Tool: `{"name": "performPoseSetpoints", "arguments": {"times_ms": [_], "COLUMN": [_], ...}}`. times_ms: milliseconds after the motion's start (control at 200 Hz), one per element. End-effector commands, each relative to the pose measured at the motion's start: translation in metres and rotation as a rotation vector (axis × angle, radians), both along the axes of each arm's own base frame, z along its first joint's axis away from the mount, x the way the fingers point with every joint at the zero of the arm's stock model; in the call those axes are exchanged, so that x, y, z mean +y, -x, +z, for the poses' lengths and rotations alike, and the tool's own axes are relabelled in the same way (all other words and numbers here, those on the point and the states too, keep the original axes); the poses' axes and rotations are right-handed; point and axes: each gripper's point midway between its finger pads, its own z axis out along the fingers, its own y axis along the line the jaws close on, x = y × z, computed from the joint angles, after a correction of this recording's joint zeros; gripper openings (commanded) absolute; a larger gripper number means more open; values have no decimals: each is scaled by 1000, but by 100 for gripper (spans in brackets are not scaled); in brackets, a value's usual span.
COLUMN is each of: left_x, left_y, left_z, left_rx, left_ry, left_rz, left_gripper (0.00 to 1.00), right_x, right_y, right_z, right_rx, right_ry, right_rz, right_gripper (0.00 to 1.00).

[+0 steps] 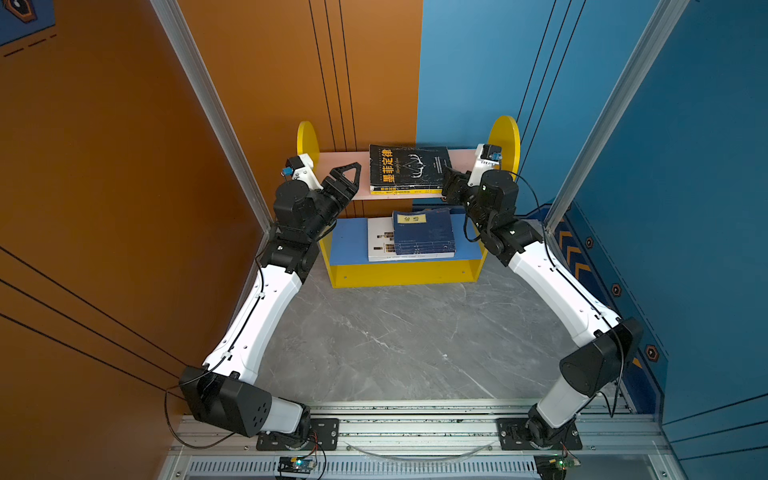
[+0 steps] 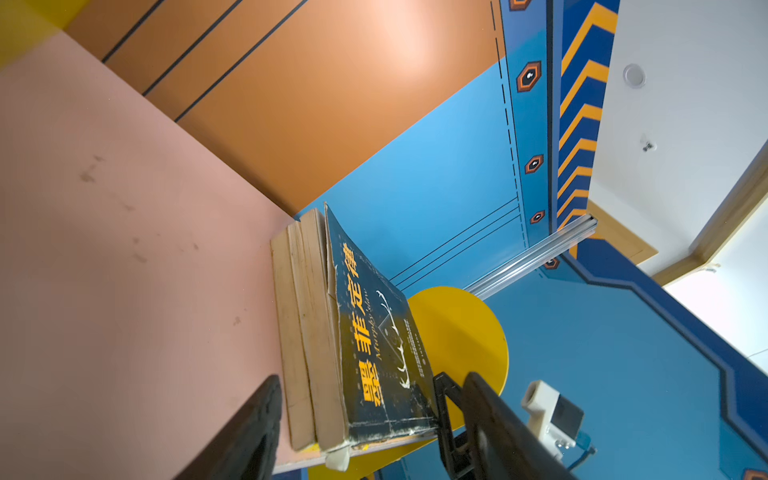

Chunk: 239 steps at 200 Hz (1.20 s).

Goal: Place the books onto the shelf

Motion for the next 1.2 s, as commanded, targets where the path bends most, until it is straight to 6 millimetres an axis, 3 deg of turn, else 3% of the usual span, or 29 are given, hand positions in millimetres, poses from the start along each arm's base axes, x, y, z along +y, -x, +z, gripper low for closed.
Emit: {"name": "performPoseSetpoints", "arguments": {"times_ms": [0,60,75,125,200,215,366,466,486,651,811,941,951,971,1172,1192], "left_x": [-3,-4,-4,-3,-1,0,13,21,23,44,70,95,97,102,139,141], "left_y": [15,23,25,32,43,46,69,89,92,116,131,142,141,141,152,151], "left_z": [0,0,1,2,4,3,0,-1,-1,-17,-44,-71,-87,-99,-163,-161], "left_rx": [-57,-79,-88,-110,-143,-147,-181,-213,-217,-205,-154,-73,-29,5,115,89], "left_ry": [-134,-173,-182,-212,-259,-267,-356,-410,-421,-499,-560,-615,-635,-651,-778,-774], "left_rz": [-33,-43,-45,-51,-50,-47,-4,27,36,127,242,350,350,365,533,558], "left_gripper": [72,76,77,81,85,90,100,98,98,98,98,98,98,98,98,98], "right_x": [2,7,7,11,17,18,20,17,18,5,-16,-39,-41,-45,-107,-113], "right_y": [4,6,9,14,23,25,50,72,73,106,134,155,157,160,190,194], "right_z": [-12,-9,5,17,30,32,51,62,51,43,18,-19,-21,-29,-100,-108], "right_rx": [50,37,9,-20,-56,-62,-104,-129,-109,-103,-66,6,11,30,204,219], "right_ry": [45,52,44,46,57,62,100,122,136,152,166,198,201,210,281,282], "right_rz": [36,69,76,111,167,179,233,246,251,242,178,109,105,89,-123,-140], "right_gripper": [69,73,74,77,97,100,100,100,100,100,100,100,100,100,100,100]}}
